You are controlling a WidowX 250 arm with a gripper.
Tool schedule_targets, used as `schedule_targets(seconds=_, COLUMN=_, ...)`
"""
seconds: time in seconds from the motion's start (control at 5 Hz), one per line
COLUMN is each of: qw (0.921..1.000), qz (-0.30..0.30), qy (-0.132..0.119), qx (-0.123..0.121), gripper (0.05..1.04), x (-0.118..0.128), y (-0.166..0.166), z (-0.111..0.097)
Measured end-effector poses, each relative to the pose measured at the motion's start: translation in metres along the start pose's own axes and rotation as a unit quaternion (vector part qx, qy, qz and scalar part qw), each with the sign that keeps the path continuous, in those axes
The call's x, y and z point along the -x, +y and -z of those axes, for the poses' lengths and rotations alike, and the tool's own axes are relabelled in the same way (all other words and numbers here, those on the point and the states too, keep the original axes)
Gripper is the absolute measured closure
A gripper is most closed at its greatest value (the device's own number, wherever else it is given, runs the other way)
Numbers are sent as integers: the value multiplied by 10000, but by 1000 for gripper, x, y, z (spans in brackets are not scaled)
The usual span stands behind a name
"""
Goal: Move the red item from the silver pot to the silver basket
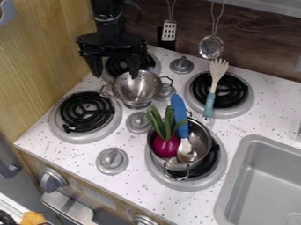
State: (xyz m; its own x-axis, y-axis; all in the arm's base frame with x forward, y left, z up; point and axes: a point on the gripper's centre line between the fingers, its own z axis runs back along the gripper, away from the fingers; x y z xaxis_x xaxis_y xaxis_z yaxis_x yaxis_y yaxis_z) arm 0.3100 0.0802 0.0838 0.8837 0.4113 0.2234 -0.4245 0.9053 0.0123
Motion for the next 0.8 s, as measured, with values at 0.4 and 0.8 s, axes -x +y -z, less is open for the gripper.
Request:
schedule_targets(seconds=0.4, qw=9993, qz=-113, qy=339, qx=91, gripper=84, x=13, y=-18, z=8)
schedule_targets(seconds=0.8, qw=9973, qz=-382, qy=551, qx=316, gripper=84, x=21, y=-48, z=1)
